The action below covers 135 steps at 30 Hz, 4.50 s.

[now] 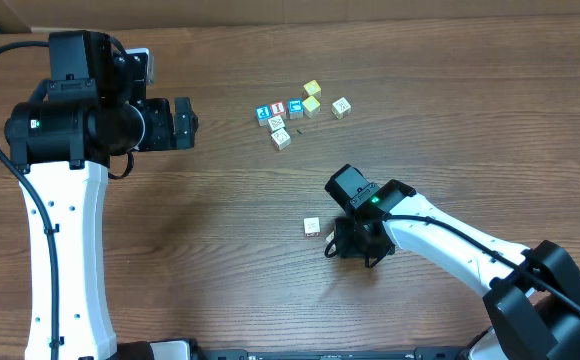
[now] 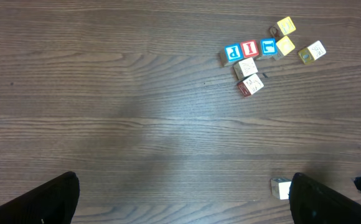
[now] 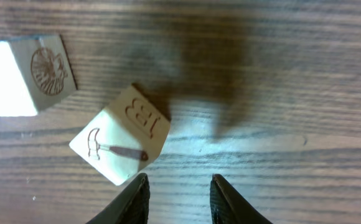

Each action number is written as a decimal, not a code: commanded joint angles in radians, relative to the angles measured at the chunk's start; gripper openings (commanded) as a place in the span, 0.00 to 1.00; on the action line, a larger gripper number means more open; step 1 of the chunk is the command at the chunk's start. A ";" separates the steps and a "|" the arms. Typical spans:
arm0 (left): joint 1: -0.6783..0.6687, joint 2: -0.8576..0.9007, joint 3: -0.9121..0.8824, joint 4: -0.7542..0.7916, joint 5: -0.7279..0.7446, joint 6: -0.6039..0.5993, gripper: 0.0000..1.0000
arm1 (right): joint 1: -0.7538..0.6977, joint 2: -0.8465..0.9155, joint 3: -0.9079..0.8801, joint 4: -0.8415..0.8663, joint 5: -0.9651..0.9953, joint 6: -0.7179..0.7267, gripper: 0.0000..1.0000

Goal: Flip 3 blocks

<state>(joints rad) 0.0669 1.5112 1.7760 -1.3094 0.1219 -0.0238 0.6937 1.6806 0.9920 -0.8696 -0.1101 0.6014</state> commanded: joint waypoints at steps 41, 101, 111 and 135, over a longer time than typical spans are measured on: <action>0.000 0.000 0.024 0.004 -0.002 -0.010 1.00 | -0.002 0.001 -0.011 0.181 -0.184 0.341 0.17; 0.000 0.000 0.024 0.004 -0.002 -0.010 1.00 | 0.008 -0.012 -0.013 0.285 -0.198 0.292 0.04; 0.000 0.000 0.024 0.004 -0.002 -0.010 1.00 | -0.077 -0.030 0.087 0.203 -0.054 0.199 0.04; 0.000 0.000 0.024 0.004 -0.002 -0.010 1.00 | -0.071 0.020 -0.026 0.339 -0.015 0.227 0.04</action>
<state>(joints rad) 0.0669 1.5112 1.7760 -1.3090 0.1219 -0.0238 0.6113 1.6936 0.9733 -0.5343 -0.0879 0.8547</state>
